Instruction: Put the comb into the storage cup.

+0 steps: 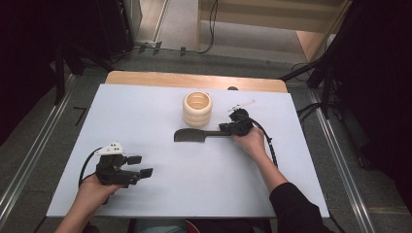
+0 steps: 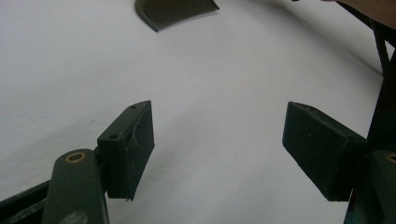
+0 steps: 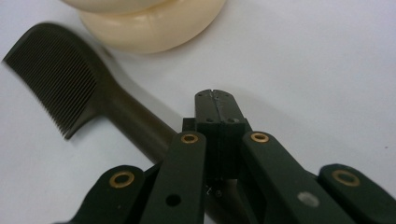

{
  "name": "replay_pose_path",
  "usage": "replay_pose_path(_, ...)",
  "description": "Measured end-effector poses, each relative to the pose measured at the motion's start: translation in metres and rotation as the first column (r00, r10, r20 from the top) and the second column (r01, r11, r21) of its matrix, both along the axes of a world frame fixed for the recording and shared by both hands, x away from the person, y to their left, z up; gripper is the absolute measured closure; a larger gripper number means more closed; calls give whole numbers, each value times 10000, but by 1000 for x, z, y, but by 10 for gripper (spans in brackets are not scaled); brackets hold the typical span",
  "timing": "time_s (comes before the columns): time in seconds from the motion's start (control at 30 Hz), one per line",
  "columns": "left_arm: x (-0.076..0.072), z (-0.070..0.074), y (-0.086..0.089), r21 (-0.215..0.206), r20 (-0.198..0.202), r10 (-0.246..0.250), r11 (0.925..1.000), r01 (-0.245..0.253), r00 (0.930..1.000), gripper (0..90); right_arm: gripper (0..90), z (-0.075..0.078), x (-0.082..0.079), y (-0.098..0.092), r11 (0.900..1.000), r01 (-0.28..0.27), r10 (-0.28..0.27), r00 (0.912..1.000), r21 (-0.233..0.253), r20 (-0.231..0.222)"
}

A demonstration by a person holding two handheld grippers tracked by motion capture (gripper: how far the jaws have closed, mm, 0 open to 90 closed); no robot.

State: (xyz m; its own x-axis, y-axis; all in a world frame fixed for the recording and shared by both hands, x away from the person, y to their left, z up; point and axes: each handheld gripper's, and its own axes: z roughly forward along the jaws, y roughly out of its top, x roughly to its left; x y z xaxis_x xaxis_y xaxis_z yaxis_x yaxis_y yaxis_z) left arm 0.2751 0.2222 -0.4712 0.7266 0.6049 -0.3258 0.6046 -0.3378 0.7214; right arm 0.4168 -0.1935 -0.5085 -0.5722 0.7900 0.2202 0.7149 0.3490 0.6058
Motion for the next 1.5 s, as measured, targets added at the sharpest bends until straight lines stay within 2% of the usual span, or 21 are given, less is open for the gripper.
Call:
replay_pose_path(0.27,0,0,0,2,-1,-5,10000,5,10000,259,877,1,-6,0,9995,-312,311,9995,-82,-62)
replay_pose_path(0.53,0,0,0,31,-11,-11,10000,11,10000,259,877,1,-17,0,9977,-682,683,9974,30,-213)
replay_pose_path(1.07,0,0,-1,9,-16,-23,10000,23,10000,259,877,-1,-50,11,9886,-1457,1468,9888,384,-279)
replay_pose_path(1.2,-1,0,-1,-62,6,-40,10000,40,10000,259,877,-2,-58,16,9858,-1627,1633,9865,416,-117)
replay_pose_path(1.5,-1,1,-1,-43,-4,-57,10000,57,10000,259,877,-3,-69,20,9839,-1692,1706,9851,579,-205)
